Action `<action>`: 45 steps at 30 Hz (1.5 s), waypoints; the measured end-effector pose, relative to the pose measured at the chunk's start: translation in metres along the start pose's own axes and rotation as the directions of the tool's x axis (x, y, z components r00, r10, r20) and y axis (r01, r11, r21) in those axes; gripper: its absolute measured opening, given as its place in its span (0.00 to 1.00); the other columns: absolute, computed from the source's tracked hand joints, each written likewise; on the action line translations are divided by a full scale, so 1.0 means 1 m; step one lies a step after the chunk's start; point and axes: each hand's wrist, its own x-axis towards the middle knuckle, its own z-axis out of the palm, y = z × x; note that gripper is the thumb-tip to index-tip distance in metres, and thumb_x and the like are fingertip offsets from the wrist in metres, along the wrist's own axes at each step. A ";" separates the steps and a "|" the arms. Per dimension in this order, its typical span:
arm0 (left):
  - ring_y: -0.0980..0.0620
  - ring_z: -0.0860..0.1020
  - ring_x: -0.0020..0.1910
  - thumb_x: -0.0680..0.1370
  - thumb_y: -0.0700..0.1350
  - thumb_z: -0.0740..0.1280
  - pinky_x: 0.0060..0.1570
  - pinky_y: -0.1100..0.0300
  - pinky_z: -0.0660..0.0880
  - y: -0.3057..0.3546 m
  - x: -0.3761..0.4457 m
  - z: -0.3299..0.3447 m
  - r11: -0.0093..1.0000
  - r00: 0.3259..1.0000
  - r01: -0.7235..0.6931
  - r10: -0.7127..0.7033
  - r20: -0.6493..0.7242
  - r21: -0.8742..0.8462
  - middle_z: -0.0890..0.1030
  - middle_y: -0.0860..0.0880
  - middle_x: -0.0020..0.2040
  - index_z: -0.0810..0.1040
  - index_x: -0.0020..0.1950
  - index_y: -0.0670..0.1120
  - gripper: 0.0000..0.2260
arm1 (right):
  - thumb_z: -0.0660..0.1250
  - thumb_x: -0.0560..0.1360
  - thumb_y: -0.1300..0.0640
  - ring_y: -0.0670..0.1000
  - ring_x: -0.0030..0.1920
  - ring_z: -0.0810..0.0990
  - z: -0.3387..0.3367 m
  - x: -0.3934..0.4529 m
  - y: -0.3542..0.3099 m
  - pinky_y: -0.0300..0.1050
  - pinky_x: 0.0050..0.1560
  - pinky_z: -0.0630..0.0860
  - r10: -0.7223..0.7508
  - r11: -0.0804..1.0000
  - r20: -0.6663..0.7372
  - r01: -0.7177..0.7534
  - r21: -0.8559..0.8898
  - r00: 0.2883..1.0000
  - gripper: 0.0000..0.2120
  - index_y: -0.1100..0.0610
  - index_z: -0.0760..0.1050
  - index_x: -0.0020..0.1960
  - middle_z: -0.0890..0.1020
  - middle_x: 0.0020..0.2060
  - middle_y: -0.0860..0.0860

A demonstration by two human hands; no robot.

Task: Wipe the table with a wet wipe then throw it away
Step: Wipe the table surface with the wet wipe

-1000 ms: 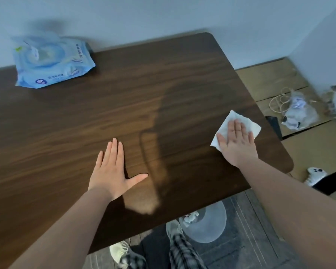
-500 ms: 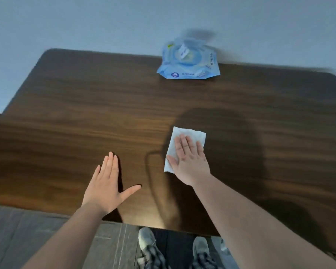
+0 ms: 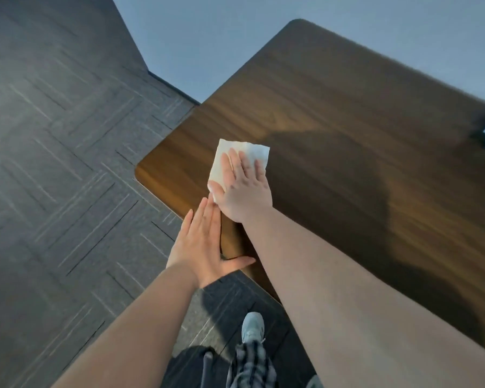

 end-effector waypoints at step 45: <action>0.51 0.37 0.76 0.65 0.78 0.38 0.74 0.52 0.41 0.424 -0.121 0.116 0.666 0.731 -0.680 0.646 0.218 0.308 0.33 0.47 0.74 0.36 0.75 0.42 0.51 | 0.38 0.78 0.38 0.52 0.77 0.37 0.077 -0.650 0.376 0.52 0.74 0.35 0.965 0.230 0.058 -0.931 0.283 0.256 0.33 0.53 0.32 0.75 0.39 0.77 0.52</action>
